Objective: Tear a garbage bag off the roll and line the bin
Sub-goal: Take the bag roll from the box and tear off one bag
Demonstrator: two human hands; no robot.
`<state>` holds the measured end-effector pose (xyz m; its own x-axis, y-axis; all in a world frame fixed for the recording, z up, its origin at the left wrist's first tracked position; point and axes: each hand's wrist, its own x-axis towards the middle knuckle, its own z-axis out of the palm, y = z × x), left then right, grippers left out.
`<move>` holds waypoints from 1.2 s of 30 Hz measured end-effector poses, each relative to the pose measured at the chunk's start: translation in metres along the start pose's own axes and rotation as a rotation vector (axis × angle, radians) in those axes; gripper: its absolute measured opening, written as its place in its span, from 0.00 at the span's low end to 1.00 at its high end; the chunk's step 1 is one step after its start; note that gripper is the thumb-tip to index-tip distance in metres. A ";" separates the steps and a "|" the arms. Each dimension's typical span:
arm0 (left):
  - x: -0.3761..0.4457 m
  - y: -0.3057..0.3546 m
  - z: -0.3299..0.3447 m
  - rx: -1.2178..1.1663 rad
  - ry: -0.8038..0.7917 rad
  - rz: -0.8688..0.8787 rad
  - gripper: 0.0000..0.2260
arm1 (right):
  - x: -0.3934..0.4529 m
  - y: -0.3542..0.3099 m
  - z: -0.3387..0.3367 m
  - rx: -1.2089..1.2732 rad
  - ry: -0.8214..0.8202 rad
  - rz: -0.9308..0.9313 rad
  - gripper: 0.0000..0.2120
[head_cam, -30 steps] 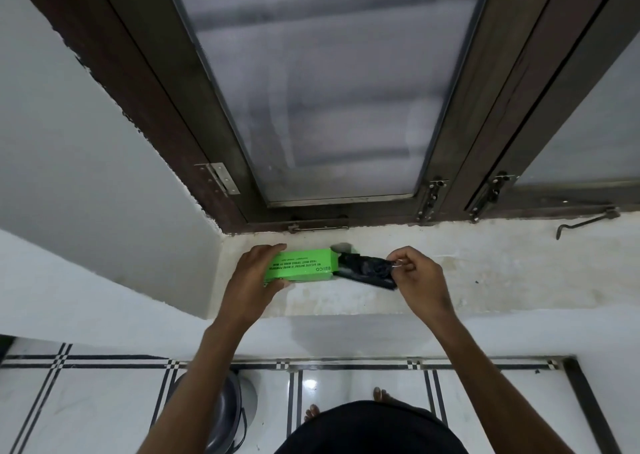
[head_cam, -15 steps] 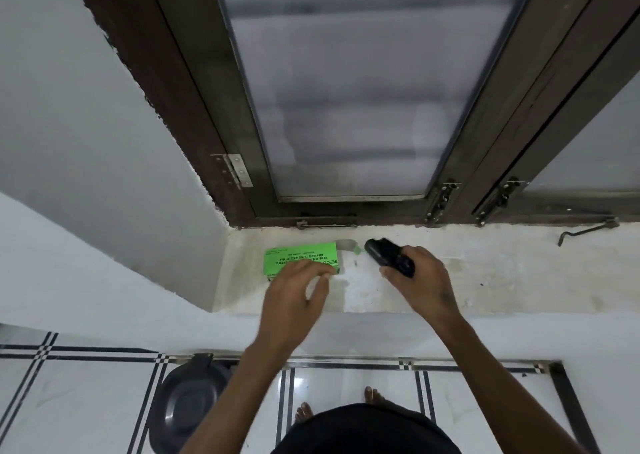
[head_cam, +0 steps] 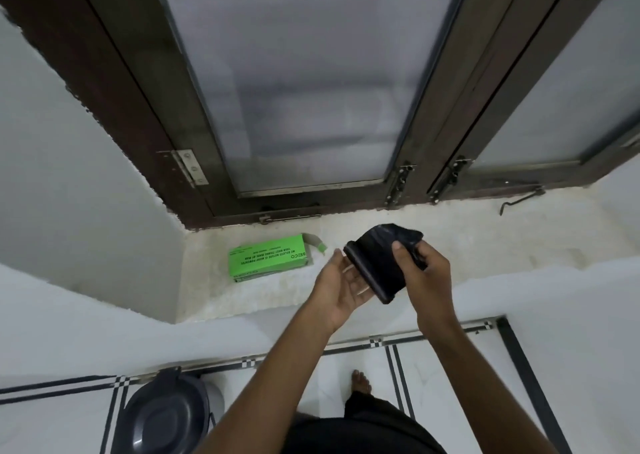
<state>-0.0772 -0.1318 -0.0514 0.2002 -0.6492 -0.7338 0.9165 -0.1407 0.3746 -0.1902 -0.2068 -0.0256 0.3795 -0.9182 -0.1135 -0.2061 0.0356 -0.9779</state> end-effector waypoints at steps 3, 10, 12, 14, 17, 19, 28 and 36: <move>0.004 0.003 0.010 0.003 -0.052 -0.034 0.26 | 0.016 -0.006 -0.019 0.131 0.044 0.044 0.05; 0.014 -0.007 0.039 0.102 -0.055 0.016 0.18 | 0.069 -0.010 -0.066 0.230 0.155 0.056 0.06; 0.021 -0.009 0.043 0.119 -0.028 0.041 0.16 | 0.086 -0.009 -0.085 0.231 0.194 0.042 0.05; 0.025 -0.008 0.045 0.113 -0.007 0.039 0.13 | 0.105 -0.003 -0.108 0.173 0.248 0.024 0.05; 0.031 -0.006 0.048 0.117 0.030 0.052 0.10 | 0.132 0.014 -0.145 0.143 0.370 0.068 0.06; 0.034 -0.006 0.051 0.124 0.052 0.067 0.11 | 0.148 0.023 -0.167 0.111 0.443 0.090 0.10; 0.048 -0.022 0.065 0.220 0.102 0.201 0.14 | 0.164 0.040 -0.197 -0.525 0.748 -0.004 0.28; 0.045 -0.033 0.084 0.460 0.035 0.252 0.14 | 0.118 0.030 -0.089 -0.385 -0.304 -0.420 0.12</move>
<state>-0.1272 -0.2195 -0.0492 0.4136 -0.6812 -0.6041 0.5931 -0.3018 0.7464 -0.2324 -0.3490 -0.0530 0.7250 -0.6687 0.1648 -0.2724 -0.4982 -0.8231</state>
